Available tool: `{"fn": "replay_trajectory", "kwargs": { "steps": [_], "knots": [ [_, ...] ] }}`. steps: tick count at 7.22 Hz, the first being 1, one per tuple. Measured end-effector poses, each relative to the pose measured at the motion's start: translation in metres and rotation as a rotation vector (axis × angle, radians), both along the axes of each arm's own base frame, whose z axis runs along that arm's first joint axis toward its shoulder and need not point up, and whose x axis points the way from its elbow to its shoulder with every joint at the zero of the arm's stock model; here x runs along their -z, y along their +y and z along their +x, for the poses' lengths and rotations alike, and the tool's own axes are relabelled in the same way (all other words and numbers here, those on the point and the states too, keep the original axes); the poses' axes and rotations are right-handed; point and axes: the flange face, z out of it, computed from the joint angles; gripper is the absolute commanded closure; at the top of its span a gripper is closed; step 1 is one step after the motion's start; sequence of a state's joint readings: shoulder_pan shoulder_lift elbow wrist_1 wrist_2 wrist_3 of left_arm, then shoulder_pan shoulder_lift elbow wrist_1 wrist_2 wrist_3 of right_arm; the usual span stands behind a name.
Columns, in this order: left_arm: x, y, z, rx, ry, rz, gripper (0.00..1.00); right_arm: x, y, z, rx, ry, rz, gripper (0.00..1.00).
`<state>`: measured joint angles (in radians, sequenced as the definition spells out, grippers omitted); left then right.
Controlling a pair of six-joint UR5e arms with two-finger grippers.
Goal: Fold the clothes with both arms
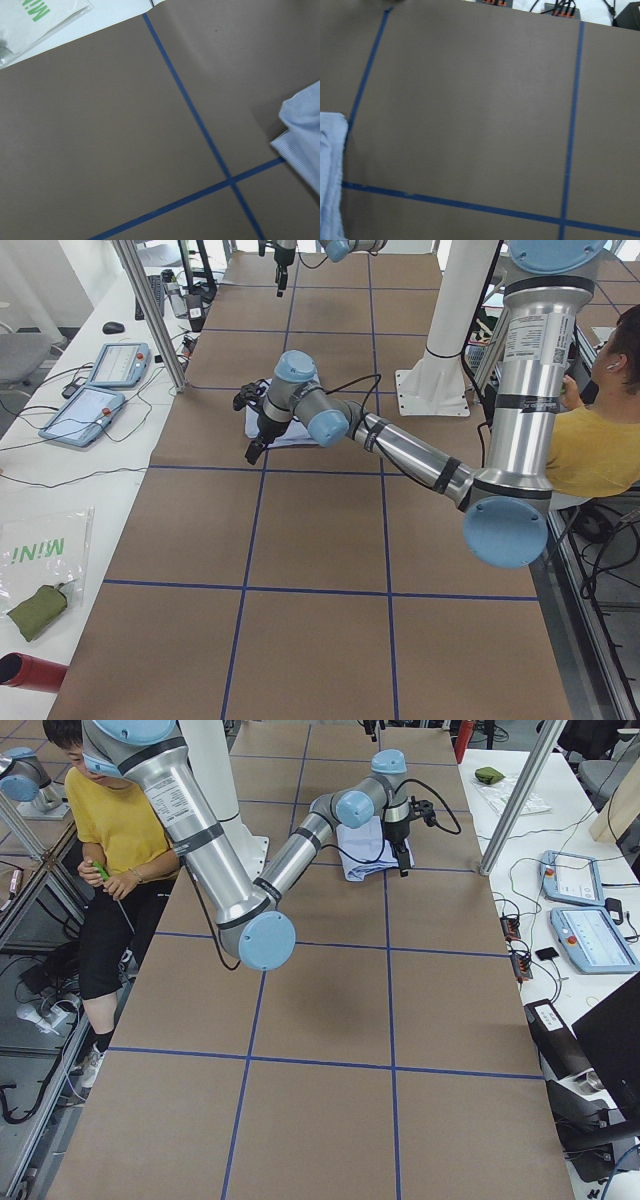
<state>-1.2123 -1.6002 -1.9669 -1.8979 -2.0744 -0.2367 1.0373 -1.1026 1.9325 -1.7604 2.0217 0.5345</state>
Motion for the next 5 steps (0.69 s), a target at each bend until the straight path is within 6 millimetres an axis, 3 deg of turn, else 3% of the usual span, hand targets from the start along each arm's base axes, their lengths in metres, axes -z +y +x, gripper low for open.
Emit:
{"fn": "replay_trajectory", "kwargs": {
  "steps": [2,3,4,5],
  "knots": [
    [-0.034,0.012,-0.069,-0.034,-0.085,0.055,0.00,-0.107,0.023,0.137,0.143,0.023,0.023,0.00],
    [-0.050,0.022,-0.095,-0.036,-0.102,0.053,0.00,-0.163,0.047,0.204,0.185,0.024,0.028,0.00],
    [-0.069,0.036,-0.117,-0.026,-0.094,0.020,0.00,-0.213,0.080,0.251,0.193,0.023,0.000,0.00],
    [-0.097,0.049,-0.132,-0.009,-0.086,-0.041,0.00,-0.258,0.115,0.277,0.183,0.018,-0.062,0.00]
  ]
}}
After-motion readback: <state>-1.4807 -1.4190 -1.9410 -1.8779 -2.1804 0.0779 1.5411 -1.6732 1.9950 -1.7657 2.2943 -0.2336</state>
